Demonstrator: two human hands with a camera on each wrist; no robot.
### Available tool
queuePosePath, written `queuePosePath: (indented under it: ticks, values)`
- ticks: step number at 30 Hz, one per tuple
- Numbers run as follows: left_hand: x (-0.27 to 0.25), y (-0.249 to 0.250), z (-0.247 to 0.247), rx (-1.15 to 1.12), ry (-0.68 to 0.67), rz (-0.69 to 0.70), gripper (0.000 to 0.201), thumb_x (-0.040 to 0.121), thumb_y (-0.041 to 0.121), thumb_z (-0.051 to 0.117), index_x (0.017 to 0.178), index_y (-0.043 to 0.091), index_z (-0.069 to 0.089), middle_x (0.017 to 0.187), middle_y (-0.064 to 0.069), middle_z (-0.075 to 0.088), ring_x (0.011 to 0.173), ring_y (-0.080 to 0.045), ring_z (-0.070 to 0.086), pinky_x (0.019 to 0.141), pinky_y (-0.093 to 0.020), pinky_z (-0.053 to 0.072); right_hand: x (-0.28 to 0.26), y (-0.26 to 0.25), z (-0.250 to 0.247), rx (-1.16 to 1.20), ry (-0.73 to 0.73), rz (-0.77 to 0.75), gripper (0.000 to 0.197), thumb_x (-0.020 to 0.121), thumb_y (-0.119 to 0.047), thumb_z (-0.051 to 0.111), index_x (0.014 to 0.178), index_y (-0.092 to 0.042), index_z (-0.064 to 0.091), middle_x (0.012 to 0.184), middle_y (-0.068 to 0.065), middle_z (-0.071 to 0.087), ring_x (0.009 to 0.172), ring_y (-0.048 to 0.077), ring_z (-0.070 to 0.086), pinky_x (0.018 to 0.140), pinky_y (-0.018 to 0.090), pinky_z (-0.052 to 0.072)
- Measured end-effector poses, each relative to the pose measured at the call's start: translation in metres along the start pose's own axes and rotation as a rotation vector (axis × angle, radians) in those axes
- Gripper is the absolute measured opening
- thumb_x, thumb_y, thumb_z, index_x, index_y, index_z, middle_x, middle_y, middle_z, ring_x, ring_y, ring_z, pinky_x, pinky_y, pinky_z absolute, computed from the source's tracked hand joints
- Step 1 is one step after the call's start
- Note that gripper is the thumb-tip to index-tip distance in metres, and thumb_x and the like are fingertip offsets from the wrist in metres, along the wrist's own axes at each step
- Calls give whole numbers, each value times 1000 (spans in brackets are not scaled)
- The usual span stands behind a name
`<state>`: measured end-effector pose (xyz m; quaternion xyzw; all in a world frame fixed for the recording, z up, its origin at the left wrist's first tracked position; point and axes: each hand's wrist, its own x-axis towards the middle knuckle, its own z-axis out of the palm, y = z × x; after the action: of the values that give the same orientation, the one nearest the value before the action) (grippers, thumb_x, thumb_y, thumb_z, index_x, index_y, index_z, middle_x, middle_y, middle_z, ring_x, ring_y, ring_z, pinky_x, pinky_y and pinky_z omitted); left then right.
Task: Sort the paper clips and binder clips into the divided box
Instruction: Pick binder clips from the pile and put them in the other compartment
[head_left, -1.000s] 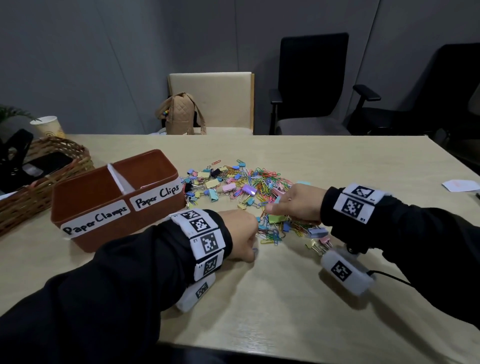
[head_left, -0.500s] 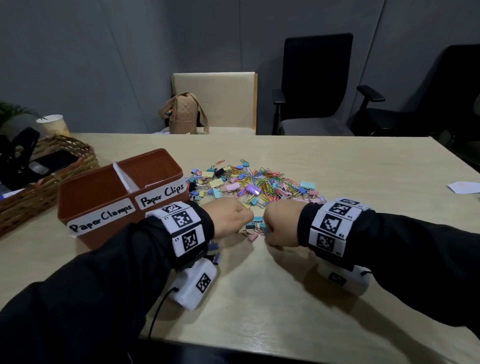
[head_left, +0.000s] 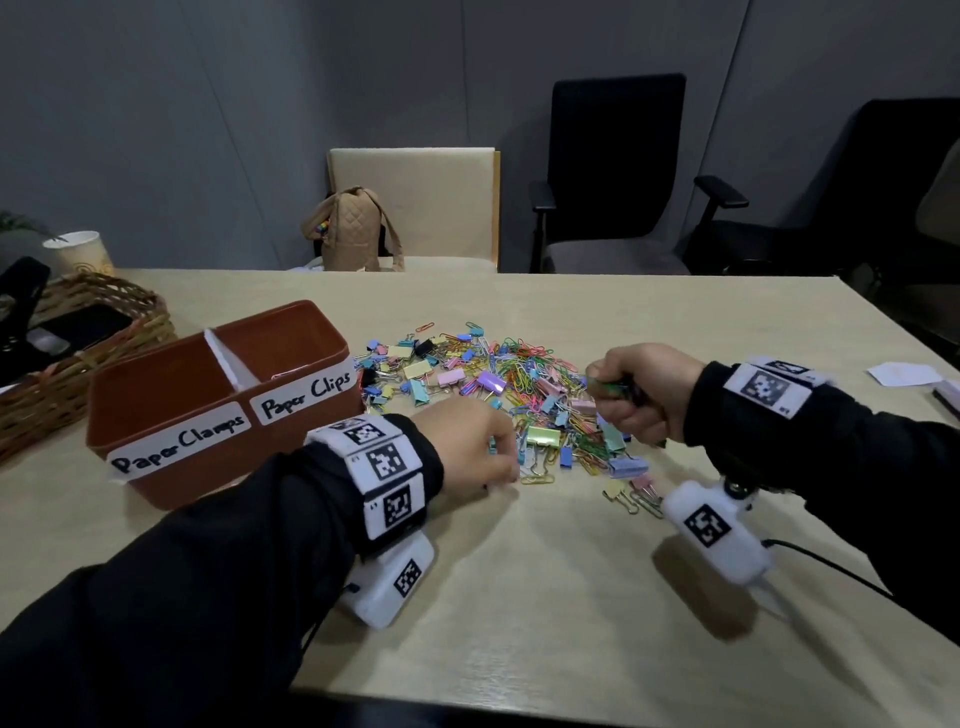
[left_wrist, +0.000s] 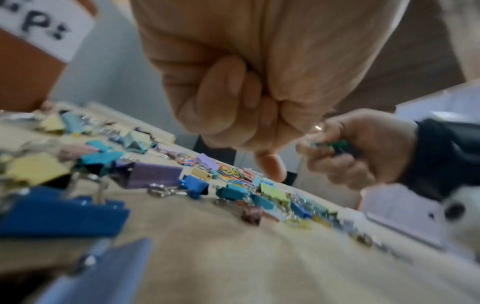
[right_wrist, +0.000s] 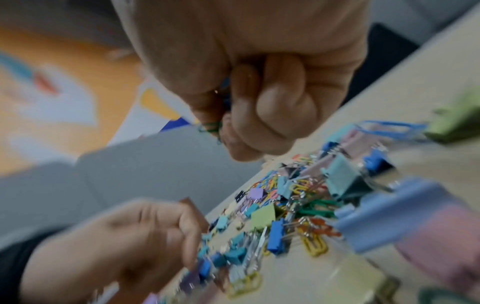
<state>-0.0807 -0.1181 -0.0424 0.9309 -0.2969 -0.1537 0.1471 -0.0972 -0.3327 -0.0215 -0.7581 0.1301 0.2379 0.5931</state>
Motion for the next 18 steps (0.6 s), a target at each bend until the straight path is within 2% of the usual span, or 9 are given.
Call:
queuePosePath:
  ticks: [3,6,9,14,18]
  values:
    - [3,5,3,220,-15,57,12,81,38,68,92,33,70,80,18,55,83,-7,56,72,-25,45,-2,4,-4,186,-56,-9,13,68,-19,38,59,-17,29,47,0,30,30,8,13,43,11,7]
    - [5,9,0,349,1,64,13,84,35,65,96,31,71,89,15,59,96,-12,58,69,-25,42,1,8,-4,282,-94,-10,11,67,-19,37,59,-16,30,47,0,32,29,7,15,42,10,8]
    - [7,14,-2,430,24,76,14,86,31,61,96,27,71,99,9,65,96,-14,59,62,-24,36,4,9,-4,360,-121,-20,11,68,-18,36,58,-14,32,48,1,34,28,7,16,39,8,11]
    - [9,17,-5,462,3,30,16,86,33,63,99,27,71,102,6,65,96,-16,60,57,-23,33,9,12,0,489,-152,-48,16,69,-19,36,54,-15,31,47,2,35,28,7,17,38,9,11]
    - [13,16,-7,473,-36,46,12,89,28,61,94,25,71,99,4,65,95,-17,60,62,-25,39,13,14,4,601,-182,-62,17,72,-19,38,56,-15,34,47,0,37,27,5,19,36,11,10]
